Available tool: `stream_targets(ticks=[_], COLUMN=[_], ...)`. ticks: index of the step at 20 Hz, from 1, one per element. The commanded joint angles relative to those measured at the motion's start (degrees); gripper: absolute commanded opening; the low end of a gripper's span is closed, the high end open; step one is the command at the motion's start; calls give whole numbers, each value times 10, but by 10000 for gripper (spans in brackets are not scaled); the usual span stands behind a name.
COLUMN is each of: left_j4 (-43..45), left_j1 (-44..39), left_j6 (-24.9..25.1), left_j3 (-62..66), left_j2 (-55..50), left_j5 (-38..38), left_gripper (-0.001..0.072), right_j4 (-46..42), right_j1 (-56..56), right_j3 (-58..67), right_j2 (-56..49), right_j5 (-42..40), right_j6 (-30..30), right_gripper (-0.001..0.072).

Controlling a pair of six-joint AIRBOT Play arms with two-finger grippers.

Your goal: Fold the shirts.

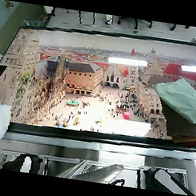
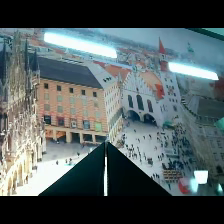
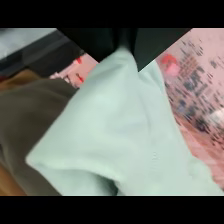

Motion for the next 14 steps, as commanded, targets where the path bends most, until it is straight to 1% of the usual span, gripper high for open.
stream_targets(ticks=[1, 2, 3, 6, 8, 9, 10, 11, 12, 13, 14], left_j4=[0, 0, 0, 0, 0, 0, 0, 0, 0, 0, -1], left_j1=[1, 1, 1, 1, 1, 1, 1, 1, 1, 1, 1], left_j6=[8, 9, 10, 12, 14, 14, 14, 14, 14, 13, 13], left_j3=[0, 0, 0, 0, 0, 0, 0, 0, 0, 0, 0], left_j2=[0, 0, 0, 0, 0, 0, 0, 0, 0, 0, 0], left_j5=[1, 1, 2, 7, 7, 7, 6, 5, 5, 5, 6], left_gripper=[18, 18, 18, 18, 18, 18, 18, 18, 18, 18, 18], right_j4=[-28, -34, -43, -88, -115, -113, -99, -71, -33, 13, 41], right_j1=[-1, -1, -1, -1, -1, -1, 1, 4, 10, 24, 44], right_j3=[-39, -39, -39, -22, 19, 42, 65, 81, 88, 88, 88], right_j2=[4, 5, 5, 5, 5, 5, 5, 5, 5, 6, 7], right_j5=[-21, -21, -20, -28, -32, -26, -15, -3, 11, 27, 38], right_j6=[43, 56, 65, 64, 64, 64, 64, 62, 47, 24, 10], right_gripper=[88, 351, 524, 526, 525, 519, 498, 382, 228, 47, 20])
